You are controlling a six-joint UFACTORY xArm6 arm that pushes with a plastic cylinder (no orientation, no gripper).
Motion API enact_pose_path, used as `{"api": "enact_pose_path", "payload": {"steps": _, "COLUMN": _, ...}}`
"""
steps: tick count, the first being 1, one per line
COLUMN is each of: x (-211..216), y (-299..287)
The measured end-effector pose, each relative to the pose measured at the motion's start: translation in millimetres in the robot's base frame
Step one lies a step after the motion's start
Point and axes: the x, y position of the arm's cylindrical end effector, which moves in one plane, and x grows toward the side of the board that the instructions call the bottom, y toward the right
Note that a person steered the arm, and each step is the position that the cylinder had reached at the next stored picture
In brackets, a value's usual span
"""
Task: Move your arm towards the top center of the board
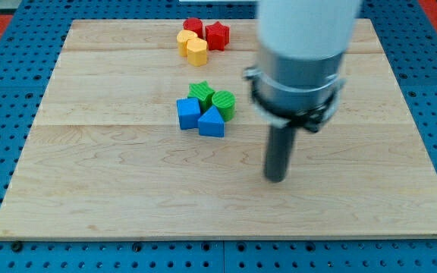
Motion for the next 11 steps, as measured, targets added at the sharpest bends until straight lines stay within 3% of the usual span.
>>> {"api": "enact_pose_path", "payload": {"steps": 1, "x": -62, "y": 63}}
{"api": "enact_pose_path", "payload": {"steps": 2, "x": -134, "y": 54}}
{"api": "enact_pose_path", "payload": {"steps": 3, "x": -107, "y": 45}}
{"api": "enact_pose_path", "payload": {"steps": 4, "x": -105, "y": -9}}
{"api": "enact_pose_path", "payload": {"steps": 5, "x": -107, "y": 15}}
{"api": "enact_pose_path", "payload": {"steps": 7, "x": -321, "y": 22}}
{"api": "enact_pose_path", "payload": {"steps": 9, "x": -330, "y": -37}}
{"api": "enact_pose_path", "payload": {"steps": 11, "x": -330, "y": -136}}
